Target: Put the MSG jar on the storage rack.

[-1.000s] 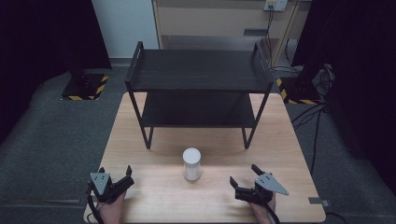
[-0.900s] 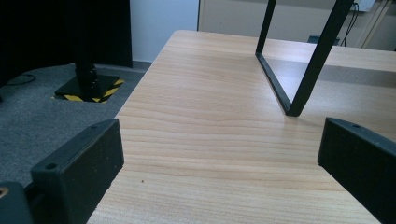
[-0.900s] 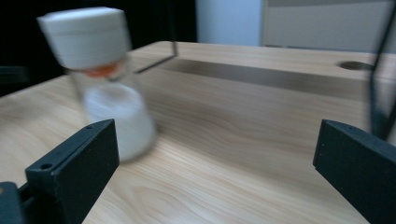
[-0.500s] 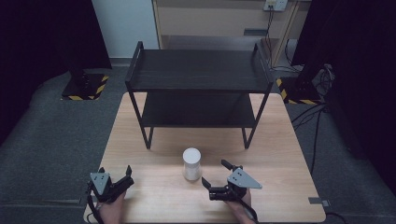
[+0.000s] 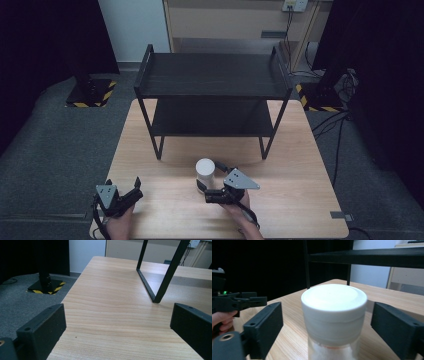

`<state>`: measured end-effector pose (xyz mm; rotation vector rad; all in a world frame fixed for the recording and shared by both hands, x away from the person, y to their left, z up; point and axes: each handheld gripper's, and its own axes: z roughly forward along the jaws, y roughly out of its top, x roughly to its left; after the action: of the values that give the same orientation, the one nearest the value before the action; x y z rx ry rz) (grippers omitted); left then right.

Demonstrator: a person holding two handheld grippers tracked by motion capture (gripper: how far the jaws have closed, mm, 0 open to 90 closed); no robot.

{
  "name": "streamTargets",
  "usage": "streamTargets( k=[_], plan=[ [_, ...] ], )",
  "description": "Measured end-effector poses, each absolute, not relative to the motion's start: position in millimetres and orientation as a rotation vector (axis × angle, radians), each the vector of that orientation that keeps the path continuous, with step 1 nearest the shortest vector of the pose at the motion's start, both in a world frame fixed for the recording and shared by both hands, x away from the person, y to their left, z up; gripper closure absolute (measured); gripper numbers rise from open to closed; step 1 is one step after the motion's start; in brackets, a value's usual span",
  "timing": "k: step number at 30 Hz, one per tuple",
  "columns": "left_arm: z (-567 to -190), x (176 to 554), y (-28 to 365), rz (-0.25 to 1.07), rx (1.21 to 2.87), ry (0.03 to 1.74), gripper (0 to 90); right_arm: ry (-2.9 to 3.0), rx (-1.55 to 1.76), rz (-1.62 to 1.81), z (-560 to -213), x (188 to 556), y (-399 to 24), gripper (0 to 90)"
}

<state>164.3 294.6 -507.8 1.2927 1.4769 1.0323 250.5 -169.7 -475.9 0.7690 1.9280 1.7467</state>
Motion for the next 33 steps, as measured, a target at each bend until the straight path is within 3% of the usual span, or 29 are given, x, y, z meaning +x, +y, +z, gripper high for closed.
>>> streamTargets(
  k=[5,8,22,33],
  plan=[
    [-508,164,295,1.032,1.292,1.477,0.0,1.948,0.768,1.754,-476,260,-167,20.5],
    [-508,164,295,1.032,1.292,1.477,0.0,1.94,0.777,1.751,-476,261,-167,31.8],
    [-508,164,295,1.03,1.29,1.477,0.0,1.931,0.763,1.717,-460,251,-172,33.5],
    [-509,163,295,1.03,1.296,1.465,0.0,1.774,0.857,1.613,-385,233,-187,33.5]
  ],
)
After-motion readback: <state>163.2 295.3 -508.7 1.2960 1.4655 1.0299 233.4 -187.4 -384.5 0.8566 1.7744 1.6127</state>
